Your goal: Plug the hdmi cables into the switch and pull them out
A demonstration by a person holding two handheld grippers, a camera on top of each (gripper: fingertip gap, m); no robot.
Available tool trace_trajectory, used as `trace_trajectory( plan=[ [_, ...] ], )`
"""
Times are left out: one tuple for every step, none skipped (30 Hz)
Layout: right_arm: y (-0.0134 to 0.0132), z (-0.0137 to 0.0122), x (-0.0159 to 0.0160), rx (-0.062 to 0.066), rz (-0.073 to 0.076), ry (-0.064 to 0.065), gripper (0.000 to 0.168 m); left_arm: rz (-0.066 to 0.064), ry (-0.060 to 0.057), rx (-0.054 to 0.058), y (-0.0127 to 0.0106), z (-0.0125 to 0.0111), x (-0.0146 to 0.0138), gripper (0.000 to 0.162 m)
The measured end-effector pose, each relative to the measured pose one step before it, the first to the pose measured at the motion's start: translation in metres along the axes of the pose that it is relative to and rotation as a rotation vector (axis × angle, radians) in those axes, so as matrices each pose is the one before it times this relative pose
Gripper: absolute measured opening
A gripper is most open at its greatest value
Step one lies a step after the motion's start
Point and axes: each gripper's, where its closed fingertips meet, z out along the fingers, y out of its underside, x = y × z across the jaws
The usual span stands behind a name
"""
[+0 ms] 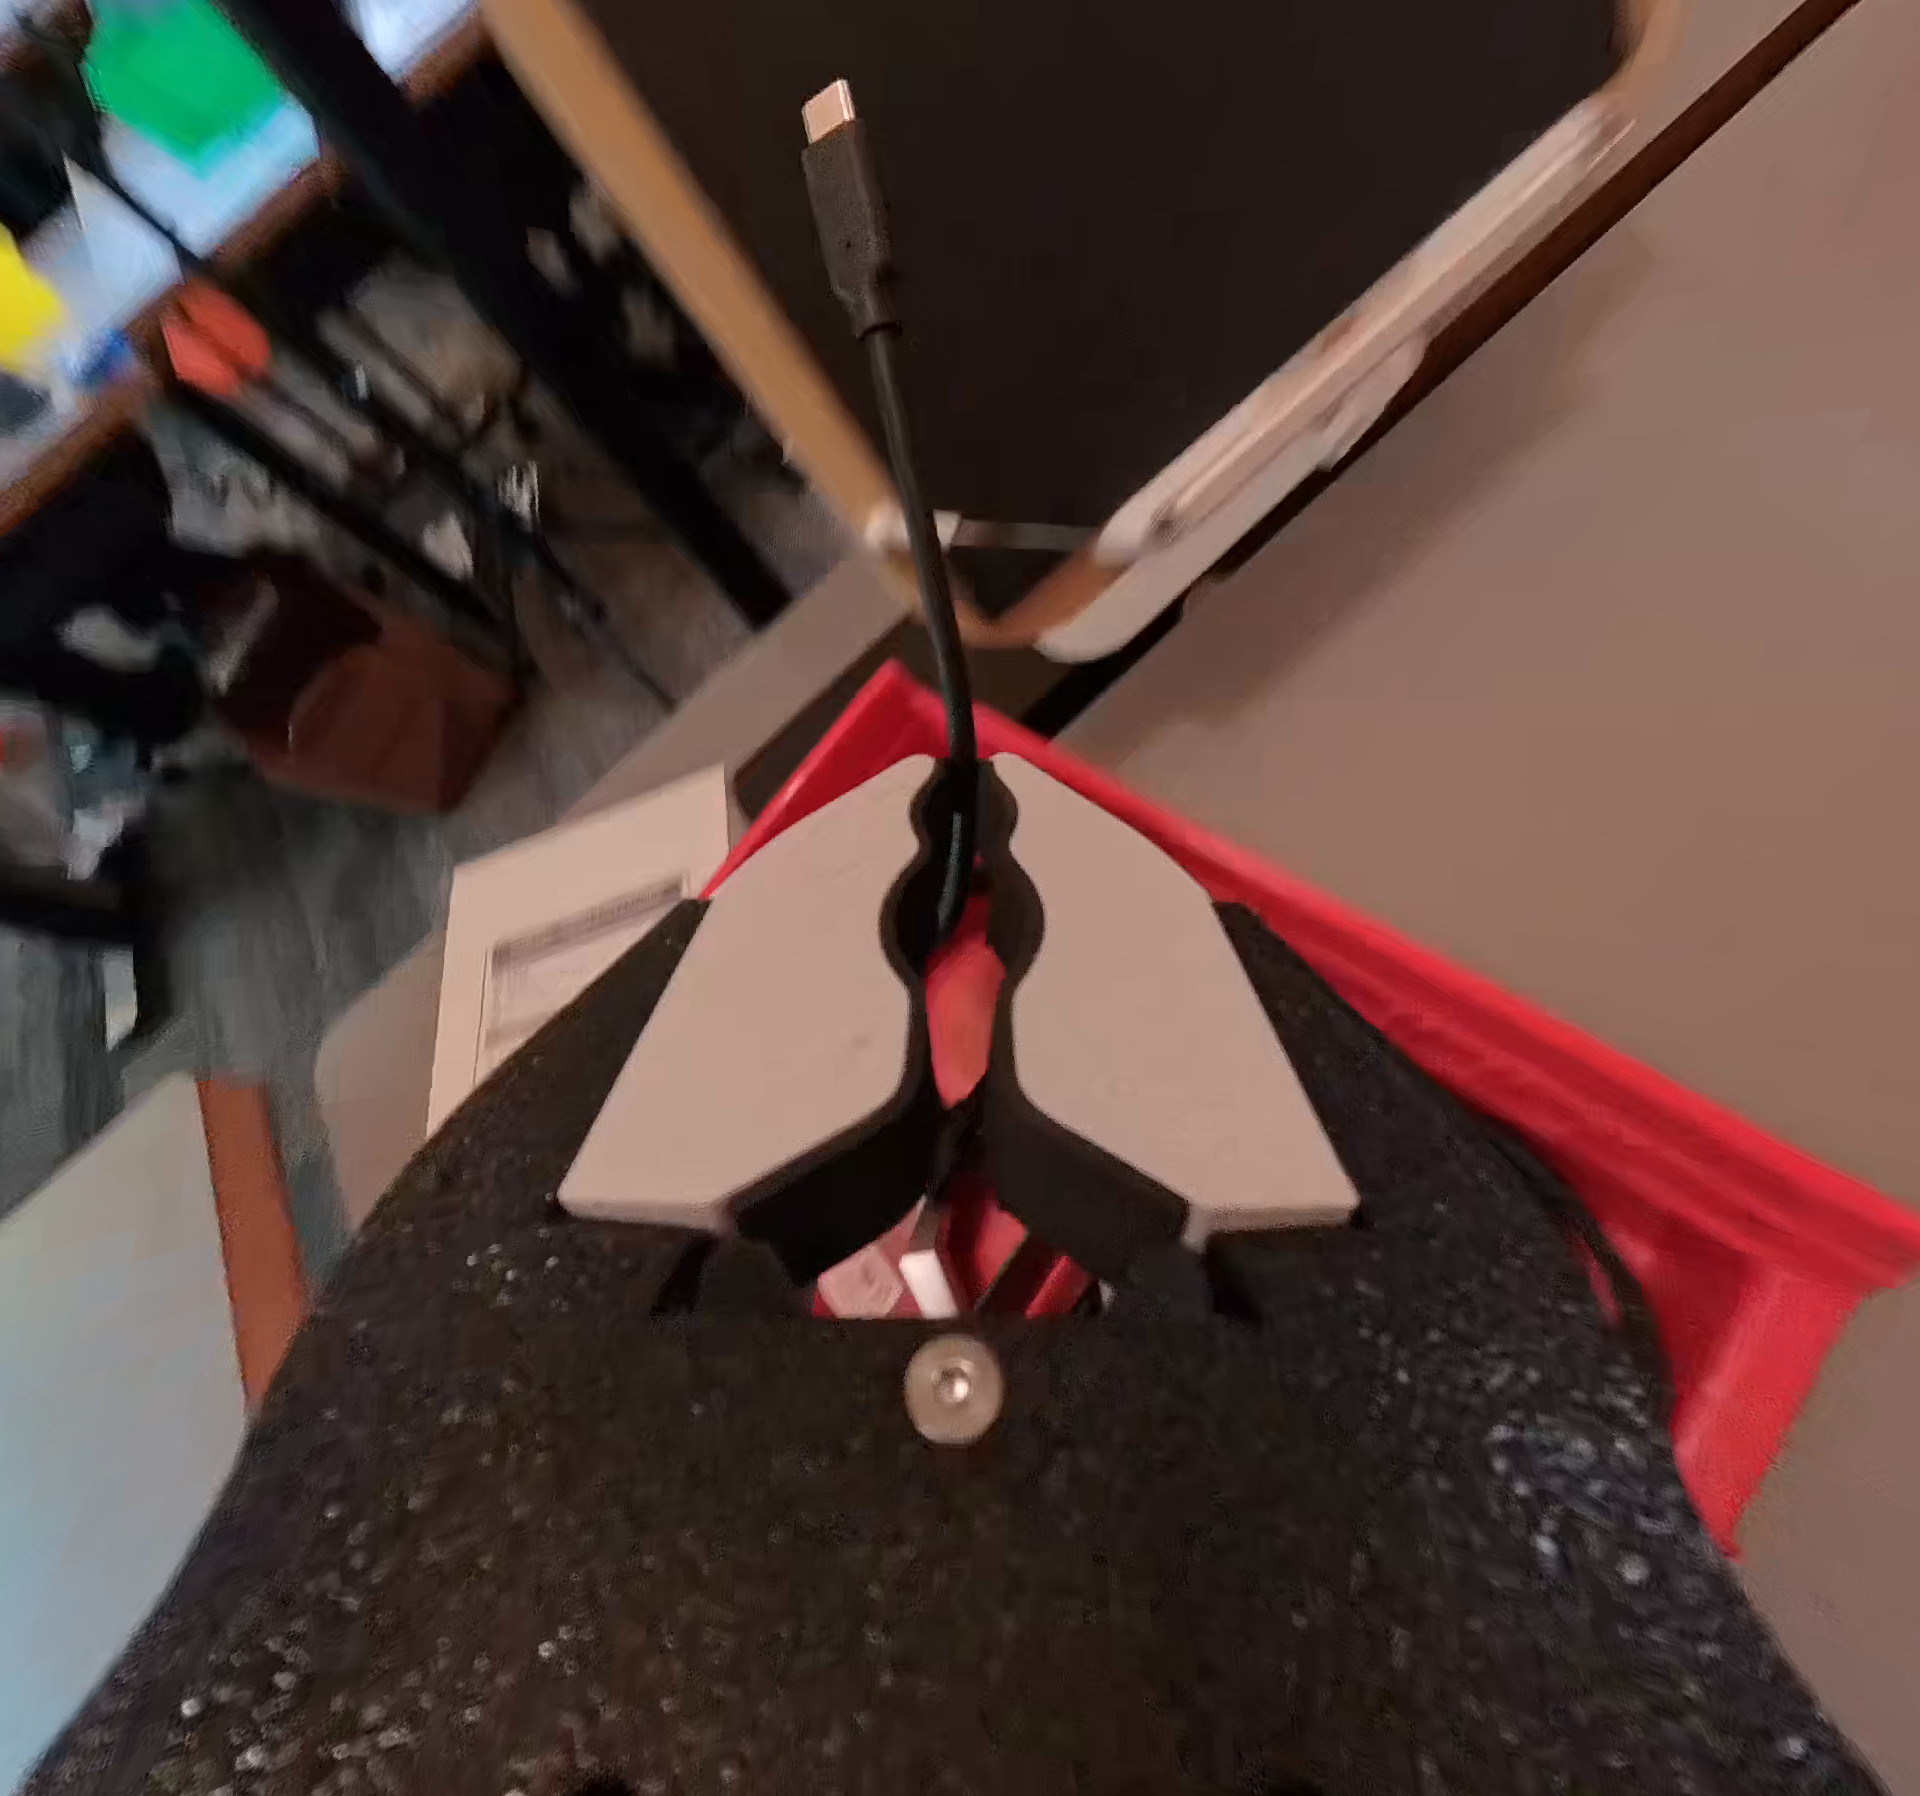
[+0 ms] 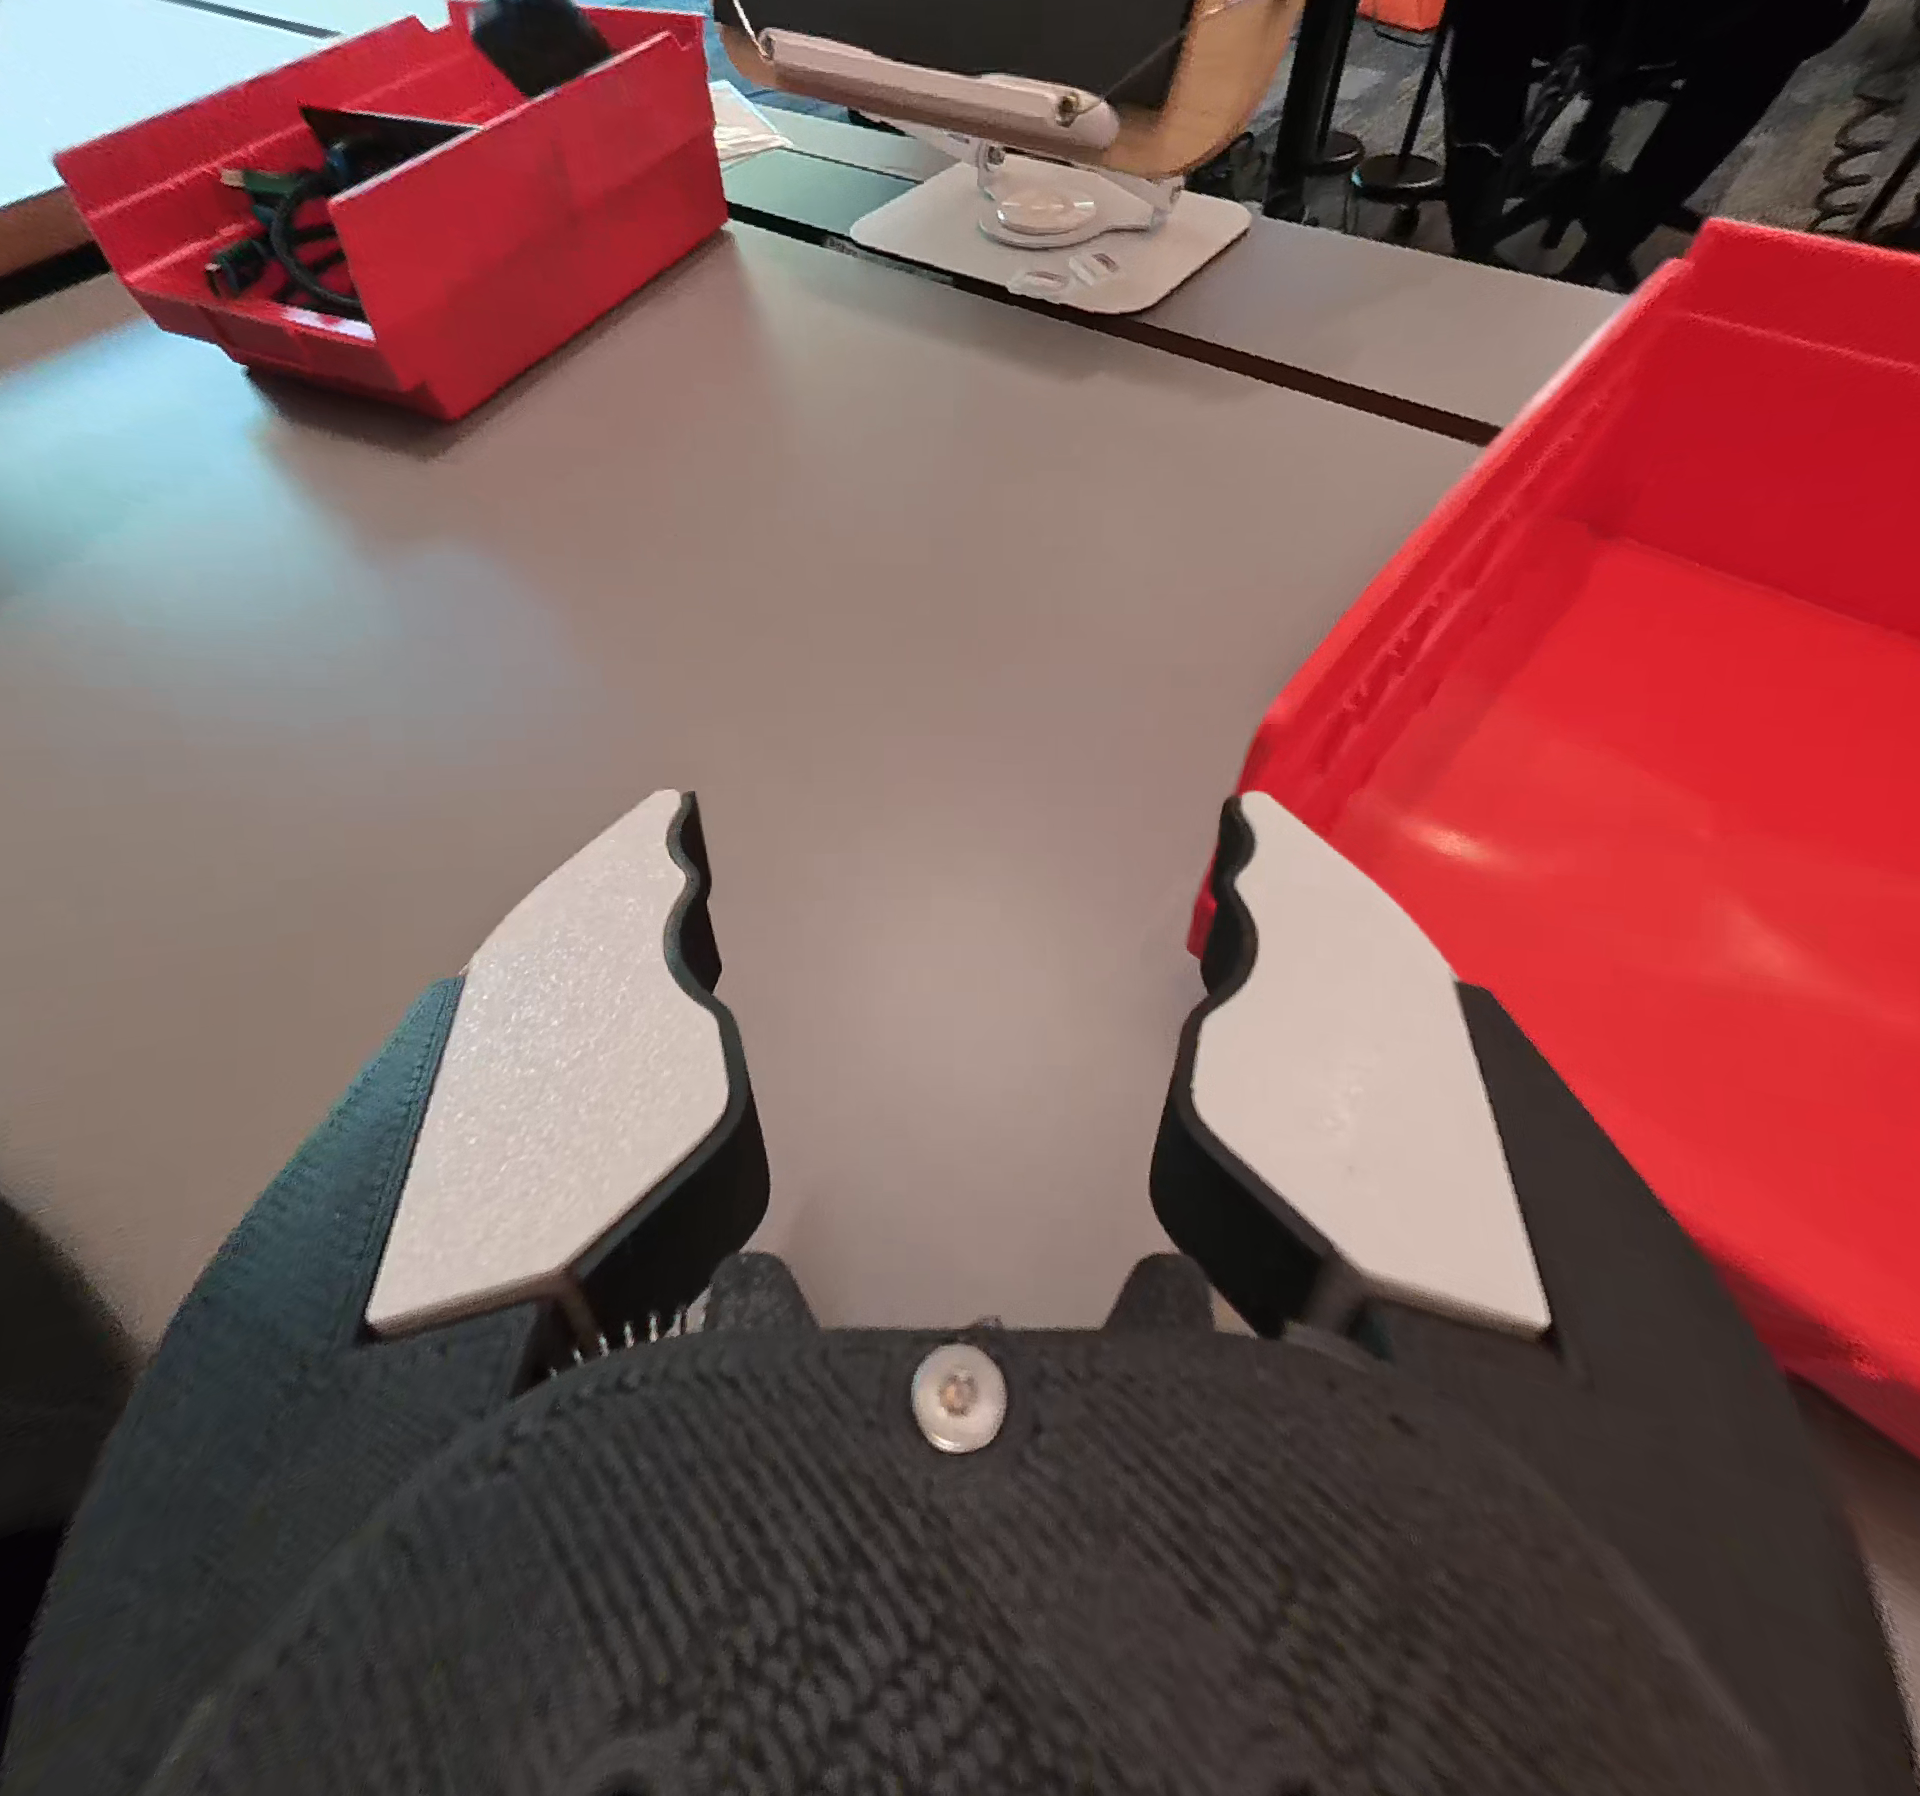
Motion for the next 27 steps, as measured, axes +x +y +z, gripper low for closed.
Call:
trace_trajectory(
  plan=[
    [-0.00237,0.00383,-0.00409,0.0056,0.0108,-0.0231,0.094,0.0183,0.0194,0.0811,-0.01815,-0.01327,0.01052,0.003],
    [-0.00330,0.00508,-0.00526,0.0112,0.0216,-0.0290,0.094,0.0195,0.0180,0.0847,-0.01925,-0.01299,0.01204,0.003],
    [-0.00484,0.00673,-0.00683,0.0201,0.0340,-0.0363,0.094,0.0145,0.0237,0.0804,-0.01931,-0.01155,0.01432,0.004],
    [-0.00584,0.00863,-0.01095,0.0285,0.0402,-0.0596,0.096,0.0158,0.0348,0.0769,-0.01914,-0.00949,0.01696,0.004],
    [-0.00551,0.01022,-0.01476,0.0290,0.0432,-0.0825,0.097,0.0252,0.0253,0.0744,-0.01865,-0.00761,0.01713,0.004],
    [-0.00440,0.01199,-0.01447,0.0245,0.0514,-0.0828,0.096,0.0278,0.0255,0.0724,-0.01826,-0.00568,0.01791,0.004],
    [-0.00366,0.01340,-0.01231,0.0223,0.0656,-0.0719,0.096,0.0247,0.0420,0.0742,-0.01811,-0.00344,0.02036,0.004],
    [-0.00380,0.01451,-0.01234,0.0272,0.0776,-0.0773,0.097,0.0260,0.0379,0.0759,-0.01792,-0.00117,0.01991,0.004],
    [-0.00254,0.01506,-0.01312,0.0275,0.0854,-0.0887,0.097,0.0206,0.0342,0.0673,-0.01623,0.00112,0.01887,0.003],
    [-0.00127,0.01517,-0.01170,0.0257,0.0964,-0.0898,0.098,0.0142,0.0382,0.0541,-0.01379,0.00298,0.01833,0.003],
    [-0.00014,0.01474,-0.01003,0.0259,0.1057,-0.0906,0.099,0.0077,0.0315,0.0493,-0.01203,0.00470,0.01649,0.004],
    [0.00100,0.01393,-0.00663,0.0268,0.1161,-0.0791,0.098,-0.0038,0.0271,0.0487,-0.01068,0.00621,0.01522,0.004],
    [0.00149,0.01240,-0.00535,0.0281,0.1075,-0.0782,0.099,-0.0082,0.0352,0.0402,-0.00851,0.00741,0.01570,0.004],
    [0.00120,0.00985,-0.00542,0.0351,0.0856,-0.0854,0.099,-0.0045,0.0267,0.0335,-0.00658,0.00812,0.01418,0.004],
    [0.00103,0.00640,-0.00030,0.0303,0.0680,-0.0527,0.096,-0.0064,0.0169,0.0345,-0.00580,0.00830,0.01260,0.004],
    [0.00008,0.00293,0.00544,0.0281,0.0372,-0.0028,0.096,-0.0144,0.0201,0.0362,-0.00529,0.00818,0.01282,0.004],
    [-0.00238,0.00010,0.00680,0.0333,-0.0137,0.0268,0.100,-0.0165,0.0131,0.0338,-0.00423,0.00763,0.01113,0.004],
    [-0.00467,-0.00192,0.00566,0.0401,-0.0713,0.0446,0.104,-0.0185,-0.0133,0.0331,-0.00285,0.00680,0.00723,0.004],
    [-0.00699,-0.00335,0.00302,0.0448,-0.1039,0.0486,0.109,-0.0238,-0.0160,0.0321,-0.00166,0.00592,0.00672,0.004],
    [-0.00874,-0.00396,0.00094,0.0454,-0.1137,0.0497,0.113,-0.0295,-0.0148,0.0340,-0.00152,0.00523,0.00658,0.004],
    [-0.01033,-0.00363,-0.00087,0.0438,-0.1125,0.0435,0.118,-0.0322,-0.0246,0.0389,-0.00136,0.00455,0.00544,0.004],
    [-0.01064,-0.00317,-0.00235,0.0398,-0.1074,0.0330,0.121,-0.0294,-0.0215,0.0362,-0.00041,0.00418,0.00573,0.004],
    [-0.01055,-0.00286,-0.00224,0.0362,-0.0968,0.0312,0.122,-0.0292,-0.0279,0.0289,0.00115,0.00390,0.00441,0.004],
    [-0.00990,-0.00264,-0.00110,0.0338,-0.0960,0.0334,0.125,-0.0316,-0.0267,0.0175,0.00279,0.00375,0.00407,0.004],
    [-0.00676,-0.00176,-0.00044,0.0176,-0.0993,0.0305,0.127,-0.0347,-0.0250,0.0088,0.00381,0.00376,0.00364,0.004],
    [-0.00276,-0.00062,0.00048,-0.0020,-0.0949,0.0276,0.127,-0.0381,-0.0217,0.0074,0.00354,0.00355,0.00334,0.004],
    [0.00037,0.00022,-0.00019,-0.0134,-0.0726,0.0150,0.129,-0.0351,-0.0125,0.0109,0.00245,0.00335,0.00368,0.004]
  ],
)
